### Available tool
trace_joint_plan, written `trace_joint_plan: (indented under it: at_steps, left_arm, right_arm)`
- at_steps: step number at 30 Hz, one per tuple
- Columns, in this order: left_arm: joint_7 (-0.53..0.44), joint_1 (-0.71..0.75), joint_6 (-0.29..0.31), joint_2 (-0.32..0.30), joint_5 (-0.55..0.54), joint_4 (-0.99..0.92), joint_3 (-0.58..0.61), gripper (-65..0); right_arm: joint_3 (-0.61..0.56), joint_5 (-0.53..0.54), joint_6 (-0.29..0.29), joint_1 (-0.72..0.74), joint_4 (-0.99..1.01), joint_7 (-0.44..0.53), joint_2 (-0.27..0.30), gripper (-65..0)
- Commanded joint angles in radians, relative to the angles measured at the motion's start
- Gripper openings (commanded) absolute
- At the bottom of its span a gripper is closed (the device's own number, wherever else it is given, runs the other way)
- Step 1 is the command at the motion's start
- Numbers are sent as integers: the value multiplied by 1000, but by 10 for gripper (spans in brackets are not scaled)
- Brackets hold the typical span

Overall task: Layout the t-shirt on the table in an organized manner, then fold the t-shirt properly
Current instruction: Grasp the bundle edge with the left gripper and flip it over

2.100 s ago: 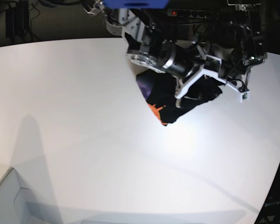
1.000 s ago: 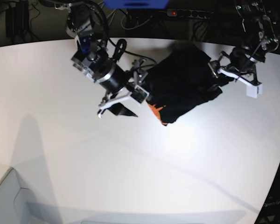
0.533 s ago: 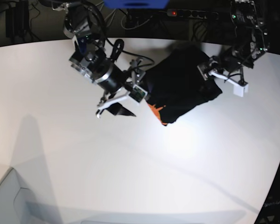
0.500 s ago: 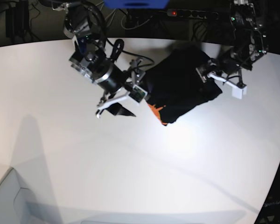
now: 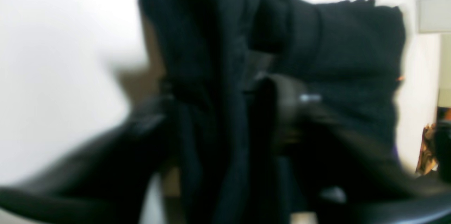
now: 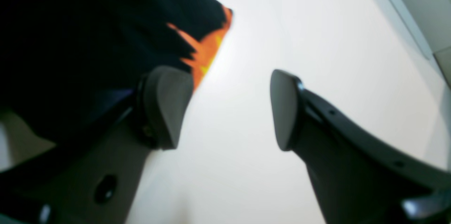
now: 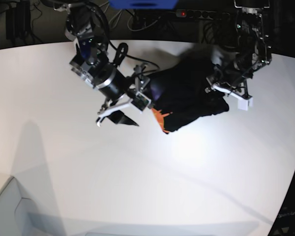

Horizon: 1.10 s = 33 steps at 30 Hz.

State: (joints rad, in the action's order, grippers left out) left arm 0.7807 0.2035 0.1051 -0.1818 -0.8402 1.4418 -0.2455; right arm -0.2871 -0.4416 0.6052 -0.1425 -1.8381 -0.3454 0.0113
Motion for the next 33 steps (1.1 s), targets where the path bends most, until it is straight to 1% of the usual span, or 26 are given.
trace_joint_plan:
  at_steps: [1, 2, 4, 6, 8, 9, 10, 11, 13, 14, 15, 17, 20, 22, 25, 28, 30, 33]
  left_arm:
    - [96, 20, -63, 5, 74, -37, 13, -476]
    - [98, 12, -63, 3, 74, -42, 15, -493]
    - [101, 0, -63, -12, 71, -52, 21, -477]
    - [113, -3, -63, -18, 74, -52, 44, -482]
    - [112, -22, -63, -45, 74, -51, 71, -519]
    - [112, -31, -63, -55, 75, -59, 88, -549]
    - [113, -43, -63, -63, 75, -66, 108, -589]
    - [113, -57, -66, -74, 75, -75, 134, -646]
    - [113, -94, -64, -98, 75, -97, 188, -650]
    - [112, -111, -64, -111, 74, -109, 217, -639]
    - [108, -132, -63, -120, 74, -120, 246, -647]
    - [104, -181, -63, -146, 75, -129, 326, -648]
    - [104, -296, -63, -195, 94, -121, 499, -648]
    - [110, -384, -63, -213, 141, -118, 625, -648]
    - [104, -517, -63, -215, 232, -134, 820, -648]
    - [101, -645, -63, -200, 318, -151, 1001, -648]
    - [89, -721, -61, -157, 355, -155, 1107, -648]
    - [49, -798, -61, -101, 394, -189, 1210, -648]
  right_arm:
    - [-2, 8, 0, 13, -19, 26, -6, -261]
    - [-2, 8, 0, 13, -19, 26, -4, -261]
    - [13, 8, 0, 13, -28, 26, -4, -261]
    - [30, 8, 0, 13, -41, 26, -9, -261]
    - [47, 8, 0, 13, -56, 26, -9, -261]
    - [59, 8, 0, 13, -65, 26, -9, -261]
    - [67, 8, 0, 13, -73, 26, -9, -261]
    - [78, 8, 0, 13, -79, 26, -9, -261]
    - [107, 8, 0, 10, -93, 26, -9, -261]
    - [128, 8, 0, 5, -99, 26, -9, -261]
    - [147, 8, 0, 2, -102, 26, -9, -261]
    - [190, 8, 0, 1, -108, 22, -9, -262]
    - [263, 8, 0, -22, -110, 26, -10, -262]
    - [309, 8, 0, -30, -110, 26, -10, -262]
    - [388, 8, 0, -33, -110, 26, -10, -262]
    - [481, 8, 0, -35, -110, 26, -10, -262]
    - [539, 8, 0, -39, -110, 26, -10, -262]
    - [610, 8, 0, -42, -110, 26, -10, -262]
